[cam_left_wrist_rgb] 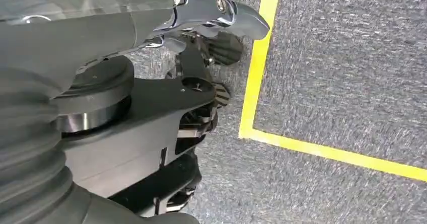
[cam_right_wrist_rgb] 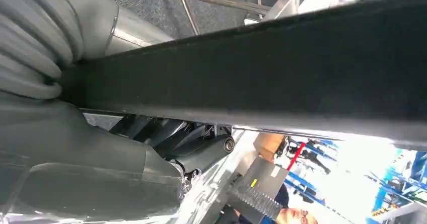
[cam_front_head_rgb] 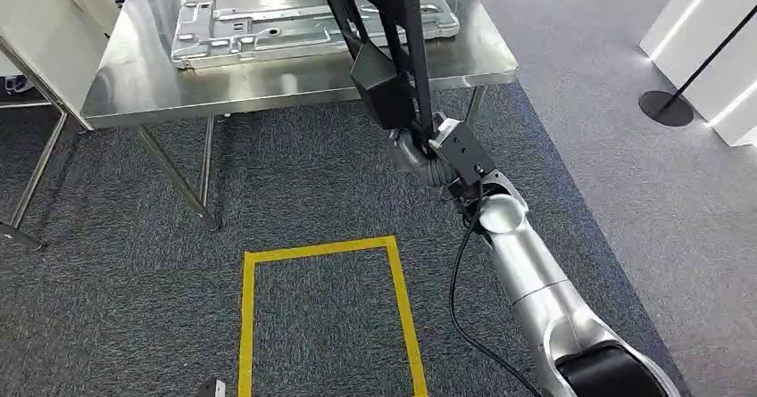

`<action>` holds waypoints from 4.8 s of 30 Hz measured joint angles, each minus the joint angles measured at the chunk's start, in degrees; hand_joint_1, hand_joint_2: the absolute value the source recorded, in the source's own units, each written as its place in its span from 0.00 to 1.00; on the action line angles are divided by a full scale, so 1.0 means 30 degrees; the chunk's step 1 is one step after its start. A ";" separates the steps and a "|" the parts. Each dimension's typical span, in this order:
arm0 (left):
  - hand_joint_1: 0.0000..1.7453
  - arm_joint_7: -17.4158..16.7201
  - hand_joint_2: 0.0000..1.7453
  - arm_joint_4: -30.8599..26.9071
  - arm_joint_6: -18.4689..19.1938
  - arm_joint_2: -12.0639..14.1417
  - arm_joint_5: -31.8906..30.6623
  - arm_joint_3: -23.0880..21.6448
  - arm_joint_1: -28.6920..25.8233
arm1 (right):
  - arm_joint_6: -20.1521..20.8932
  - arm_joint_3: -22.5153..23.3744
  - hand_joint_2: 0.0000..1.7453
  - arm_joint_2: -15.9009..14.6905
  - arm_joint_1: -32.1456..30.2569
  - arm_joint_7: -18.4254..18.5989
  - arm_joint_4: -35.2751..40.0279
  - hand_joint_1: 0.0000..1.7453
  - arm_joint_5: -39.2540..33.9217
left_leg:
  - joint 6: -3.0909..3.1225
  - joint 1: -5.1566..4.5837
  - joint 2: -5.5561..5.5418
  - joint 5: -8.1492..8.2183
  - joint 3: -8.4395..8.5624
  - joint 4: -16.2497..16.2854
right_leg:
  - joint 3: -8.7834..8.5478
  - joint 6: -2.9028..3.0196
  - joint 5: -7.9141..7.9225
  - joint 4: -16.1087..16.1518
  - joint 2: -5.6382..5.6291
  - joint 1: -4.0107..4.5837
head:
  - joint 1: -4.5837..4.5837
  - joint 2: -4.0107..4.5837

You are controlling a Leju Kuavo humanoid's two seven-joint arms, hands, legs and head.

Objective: Take the parts from the cabinet and place them on the table.

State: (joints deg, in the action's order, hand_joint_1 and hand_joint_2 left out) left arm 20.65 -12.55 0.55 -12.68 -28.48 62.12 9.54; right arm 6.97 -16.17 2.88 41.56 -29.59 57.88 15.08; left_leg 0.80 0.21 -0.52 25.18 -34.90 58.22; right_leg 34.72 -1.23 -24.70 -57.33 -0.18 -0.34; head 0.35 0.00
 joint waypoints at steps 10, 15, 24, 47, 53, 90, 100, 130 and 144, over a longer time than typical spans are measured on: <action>0.00 -0.0393 1.00 0.0000 -0.0058 0.0007 -0.0517 -0.0066 -0.0003 | -0.0036 0.0007 1.00 0.0000 0.0025 -0.0102 -0.0168 1.00 0.0051 | 0.0000 0.0000 0.0000 0.0000 -0.0004 0.0000 | 0.0001 0.0000 0.0000 0.0000 0.0000 0.0000 | 0.0000 0.0000; 0.00 -0.0554 1.00 0.0000 -0.0321 0.0007 -0.0546 -0.0189 0.0000 | -0.0036 0.0022 1.00 0.0000 0.0142 -0.0131 -0.0335 1.00 0.0051 | 0.0000 0.0000 0.0000 0.0000 -0.0004 0.0000 | 0.0001 0.0000 0.0000 0.0000 0.0000 0.0000 | 0.0000 0.0000; 0.00 -0.0721 1.00 0.0007 -0.0401 0.0007 -0.0553 -0.0277 -0.0002 | -0.0029 0.0022 1.00 0.0000 0.0145 -0.0168 -0.0379 1.00 0.0051 | 0.0000 0.0000 0.0000 0.0000 -0.0004 0.0001 | 0.0002 0.0000 0.0000 0.0000 0.0000 0.0000 | 0.0000 0.0000; 0.00 -0.0751 1.00 0.0001 -0.0597 0.0015 -0.0634 -0.0328 -0.0014 | -0.0554 0.0808 1.00 -0.0641 0.0098 0.0124 0.0444 1.00 0.0335 | 0.0000 -0.0001 0.0001 0.0000 -0.0006 0.0004 | 0.0007 0.0000 0.0001 0.0000 -0.0001 -0.0001 | 0.0000 0.0000; 0.00 -0.0692 1.00 0.0000 -0.0641 0.0015 -0.0561 -0.0335 -0.0007 | -0.0532 0.0867 1.00 -0.0707 -0.0016 0.0139 0.0525 1.00 0.0496 | 0.0000 0.0000 0.0004 0.0000 -0.0007 0.0002 | 0.0008 0.0000 0.0000 -0.0001 -0.0002 0.0001 | 0.0000 0.0000; 0.00 -0.0670 1.00 0.0000 -0.0780 0.0022 -0.0867 -0.0845 -0.0067 | -0.1115 0.2987 1.00 -0.2193 -0.2515 0.0284 0.3773 1.00 0.0503 | -0.0001 -0.0002 0.0005 0.0000 -0.0024 0.0005 | 0.0032 0.0000 0.0001 -0.0003 -0.0002 0.0000 | 0.0000 0.0000; 0.00 -0.0750 1.00 0.0000 -0.0809 0.0131 -0.0794 -0.0860 -0.0089 | -0.1224 0.3162 1.00 -0.2280 -0.2823 0.0313 0.4022 1.00 0.0503 | -0.0001 -0.0002 0.0005 0.0000 -0.0029 0.0004 | 0.0033 0.0000 0.0001 -0.0004 -0.0002 -0.0002 | 0.0000 0.0000; 0.00 -0.0918 1.00 0.0000 -0.0867 0.0160 -0.0983 -0.1465 -0.0046 | -0.4750 -0.1310 1.00 -0.2055 0.2717 0.4626 0.3818 1.00 1.2699 | -0.0001 0.0001 -0.0001 -0.0008 -0.0046 0.0004 | 0.0044 0.0001 0.0004 -0.0019 0.0003 0.0001 | 0.0000 0.0000; 0.00 -0.1231 1.00 0.0000 -0.1071 0.0175 -0.1151 -0.1719 -0.0048 | -0.6586 -0.3942 1.00 -0.1071 0.4761 0.6200 0.2331 1.00 1.9307 | -0.0003 0.0001 0.0000 -0.0013 -0.0052 0.0004 | 0.0049 0.0003 0.0003 -0.0029 0.0001 0.0001 | 0.0000 0.0000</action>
State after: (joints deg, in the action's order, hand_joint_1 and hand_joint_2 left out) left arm 16.96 -12.55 -2.67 -12.15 -31.93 56.96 9.39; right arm -12.79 -28.00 -0.33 55.85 -10.99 64.87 73.00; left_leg 0.79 0.21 -0.52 25.14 -35.06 58.23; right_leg 34.87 -1.22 -24.69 -57.42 -0.18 -0.34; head 0.35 0.00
